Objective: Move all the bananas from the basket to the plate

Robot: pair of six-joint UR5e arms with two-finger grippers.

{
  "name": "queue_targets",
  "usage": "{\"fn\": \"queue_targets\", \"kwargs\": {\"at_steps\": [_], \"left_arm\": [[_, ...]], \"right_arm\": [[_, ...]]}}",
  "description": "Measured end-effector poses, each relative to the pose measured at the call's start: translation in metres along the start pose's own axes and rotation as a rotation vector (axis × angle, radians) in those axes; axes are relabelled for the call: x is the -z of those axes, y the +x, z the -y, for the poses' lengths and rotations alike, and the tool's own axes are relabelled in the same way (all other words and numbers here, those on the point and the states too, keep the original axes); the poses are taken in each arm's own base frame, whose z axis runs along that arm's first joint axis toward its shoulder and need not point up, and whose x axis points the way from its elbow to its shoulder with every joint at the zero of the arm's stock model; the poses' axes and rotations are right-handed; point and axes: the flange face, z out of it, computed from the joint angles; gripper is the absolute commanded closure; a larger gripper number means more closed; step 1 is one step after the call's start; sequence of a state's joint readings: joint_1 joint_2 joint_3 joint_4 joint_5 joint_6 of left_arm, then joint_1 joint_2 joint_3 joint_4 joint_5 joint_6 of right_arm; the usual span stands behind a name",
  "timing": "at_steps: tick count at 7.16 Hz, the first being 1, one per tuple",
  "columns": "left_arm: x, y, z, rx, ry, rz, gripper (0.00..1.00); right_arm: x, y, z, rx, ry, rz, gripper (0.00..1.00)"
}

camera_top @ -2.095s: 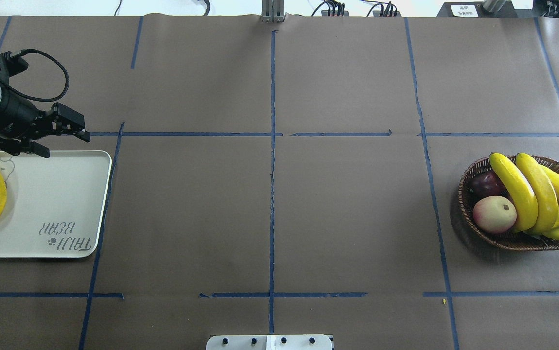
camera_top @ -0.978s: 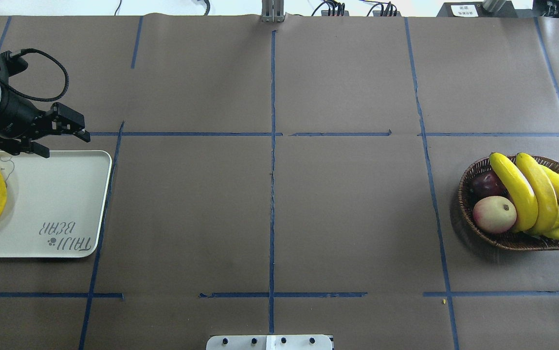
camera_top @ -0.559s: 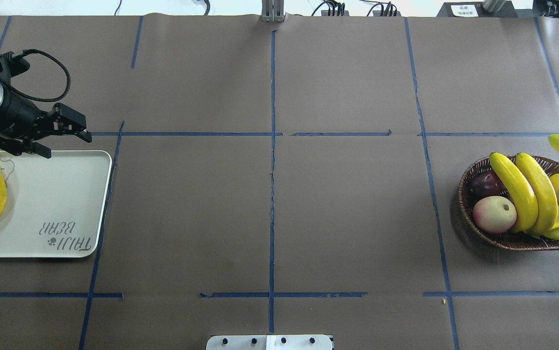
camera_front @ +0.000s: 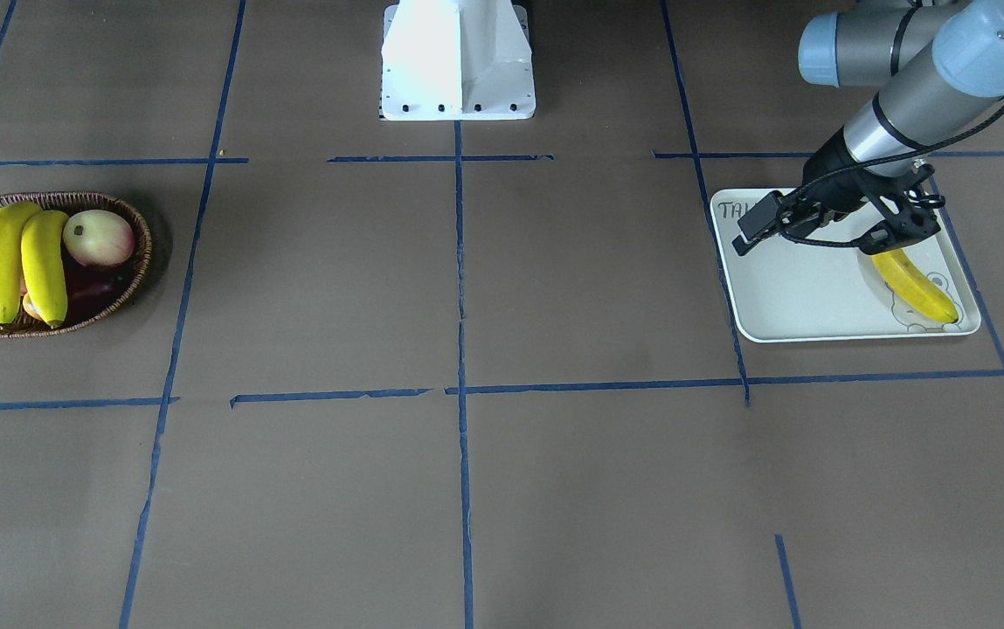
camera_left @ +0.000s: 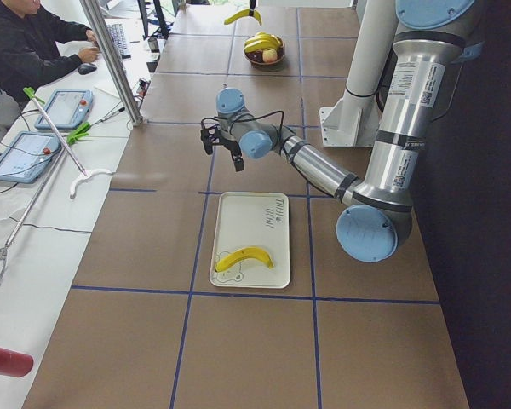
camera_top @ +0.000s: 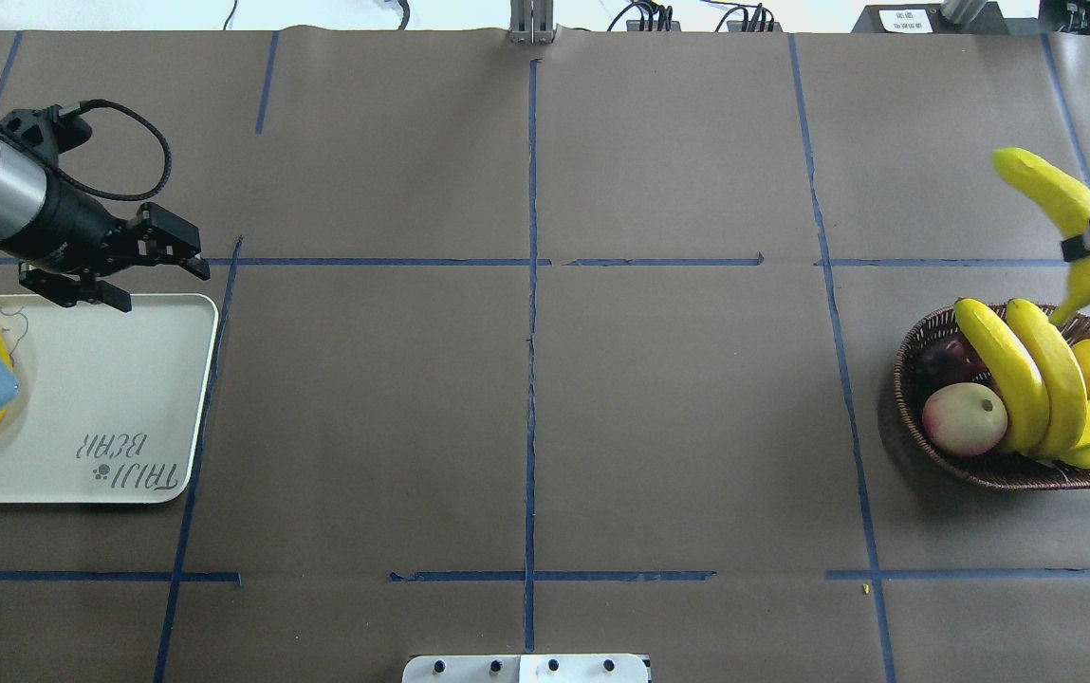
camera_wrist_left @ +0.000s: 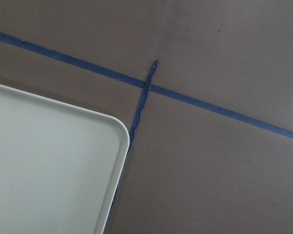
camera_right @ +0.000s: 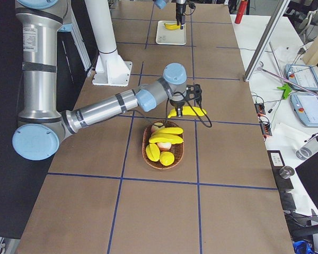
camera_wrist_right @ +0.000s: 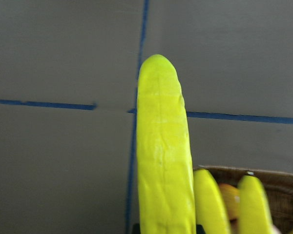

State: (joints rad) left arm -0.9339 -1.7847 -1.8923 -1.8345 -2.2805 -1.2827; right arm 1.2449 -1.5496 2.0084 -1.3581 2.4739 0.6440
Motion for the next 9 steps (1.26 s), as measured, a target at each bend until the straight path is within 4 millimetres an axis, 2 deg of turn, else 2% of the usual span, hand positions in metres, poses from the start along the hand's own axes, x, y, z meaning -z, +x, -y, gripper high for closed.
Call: {"fn": "queue_targets", "kwargs": {"at_steps": [1,2,3,4,5,6,7,9], "left_arm": [[-0.004,0.019,-0.006,0.011,0.004,-0.011,0.00],[-0.004,0.043,-0.011,0.024,0.003,-0.034,0.00],[-0.005,0.072,-0.017,0.037,-0.003,-0.070,0.00],[-0.011,0.101,-0.020,0.053,-0.008,-0.141,0.00],[-0.022,0.122,-0.020,0.075,-0.020,-0.242,0.00],[-0.033,0.138,-0.020,0.098,-0.035,-0.357,0.00],[-0.038,0.154,-0.026,0.118,-0.042,-0.448,0.01],[-0.039,0.199,-0.056,0.150,-0.076,-0.555,0.01]], "right_arm": [[-0.018,-0.071,0.019,-0.053,-0.037,0.057,0.99],[-0.042,-0.140,0.025,-0.093,-0.049,0.078,0.99],[-0.069,-0.204,0.018,-0.121,-0.036,0.091,0.99],[-0.097,-0.259,-0.004,-0.143,-0.005,0.128,0.99],[-0.120,-0.299,-0.031,-0.157,0.033,0.193,0.99],[-0.137,-0.327,-0.057,-0.168,0.068,0.259,0.99],[-0.148,-0.347,-0.078,-0.174,0.092,0.314,0.99],[-0.166,-0.374,-0.114,-0.169,0.133,0.390,0.99]]}}
